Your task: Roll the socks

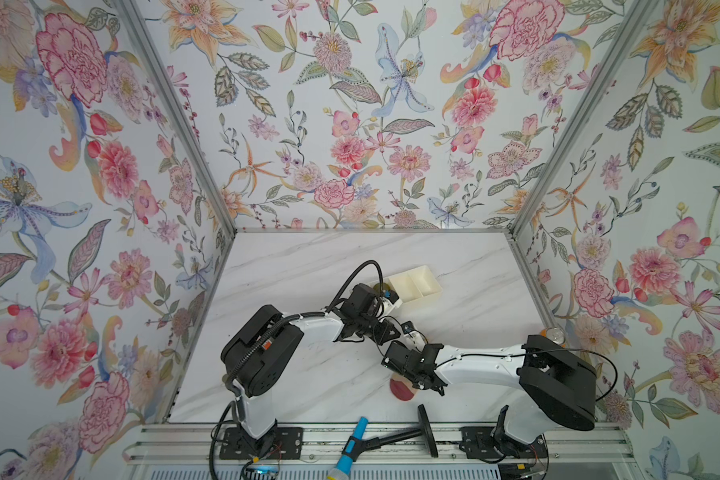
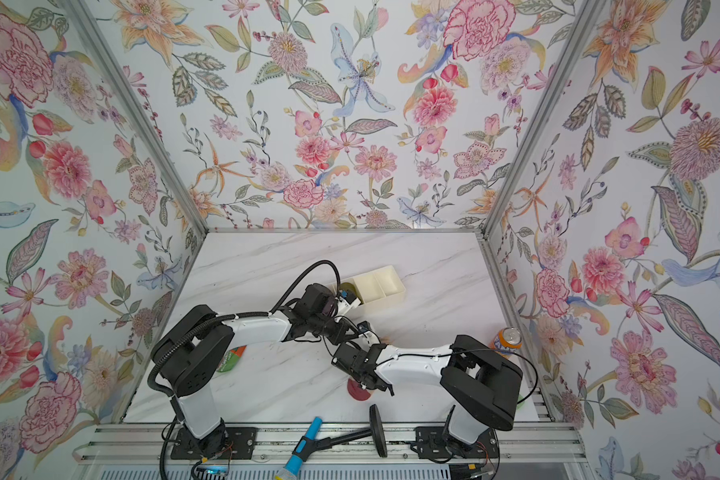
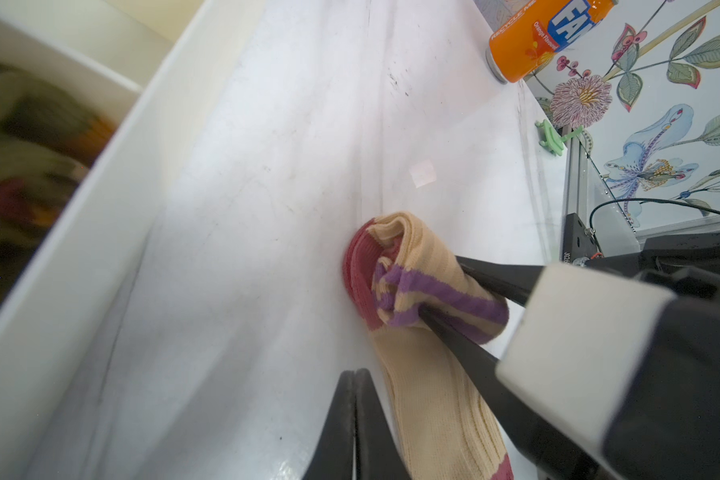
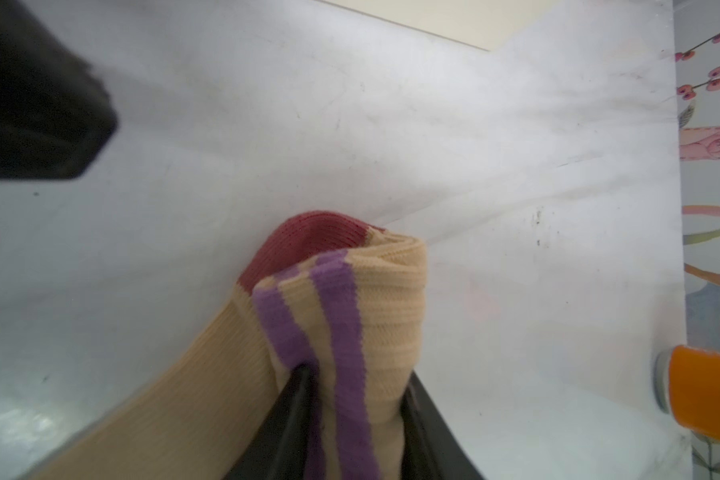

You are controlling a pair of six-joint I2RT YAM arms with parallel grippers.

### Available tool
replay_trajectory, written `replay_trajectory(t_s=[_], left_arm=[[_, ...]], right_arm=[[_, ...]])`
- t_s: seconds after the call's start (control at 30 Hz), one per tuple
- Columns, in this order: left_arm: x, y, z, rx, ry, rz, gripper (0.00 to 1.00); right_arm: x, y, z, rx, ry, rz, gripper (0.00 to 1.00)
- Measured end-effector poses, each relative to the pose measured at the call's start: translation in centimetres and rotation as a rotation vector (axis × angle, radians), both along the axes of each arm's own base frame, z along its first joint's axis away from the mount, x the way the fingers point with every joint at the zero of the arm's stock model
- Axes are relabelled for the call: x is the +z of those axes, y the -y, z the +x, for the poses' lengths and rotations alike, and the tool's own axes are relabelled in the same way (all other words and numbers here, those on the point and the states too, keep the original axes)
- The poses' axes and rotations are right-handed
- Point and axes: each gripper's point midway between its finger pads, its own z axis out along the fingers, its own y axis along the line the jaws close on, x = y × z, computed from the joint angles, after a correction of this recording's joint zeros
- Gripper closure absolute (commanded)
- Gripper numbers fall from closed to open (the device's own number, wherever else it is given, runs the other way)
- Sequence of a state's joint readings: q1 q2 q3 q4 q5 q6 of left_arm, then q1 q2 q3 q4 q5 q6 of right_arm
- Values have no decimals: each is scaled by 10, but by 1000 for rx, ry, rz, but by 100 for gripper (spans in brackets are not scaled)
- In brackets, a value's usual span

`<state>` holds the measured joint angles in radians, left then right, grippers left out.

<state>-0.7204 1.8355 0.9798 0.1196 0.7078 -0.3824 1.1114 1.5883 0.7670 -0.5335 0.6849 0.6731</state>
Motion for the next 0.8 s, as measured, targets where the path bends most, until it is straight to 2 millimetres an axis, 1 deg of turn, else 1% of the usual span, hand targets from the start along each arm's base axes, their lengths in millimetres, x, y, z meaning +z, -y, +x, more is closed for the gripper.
replay_trajectory(t_s=[0.37,0.47,0.57,0.63,0.7,0.8], left_arm=[[4,8,5,-14,6,-27,94],[4,8,5,-14,6,-27,95],[5,8,6,-14,9,-30,95],[6,9,6,-14,12,-33,95],[7,9,7,-12,14,-37,96],[8,10,7,-11,16,-43,96]], right_arm=[[2,-12,-10,56,-43,126,62],[3,-15,-13,74,-52,164,64],[4,-18,-15,87,-57,200,69],[5,-19,-15,93,-56,221,75],[6,-19,-16,97,-55,235,82],[7,-21,-16,102,-54,247,90]])
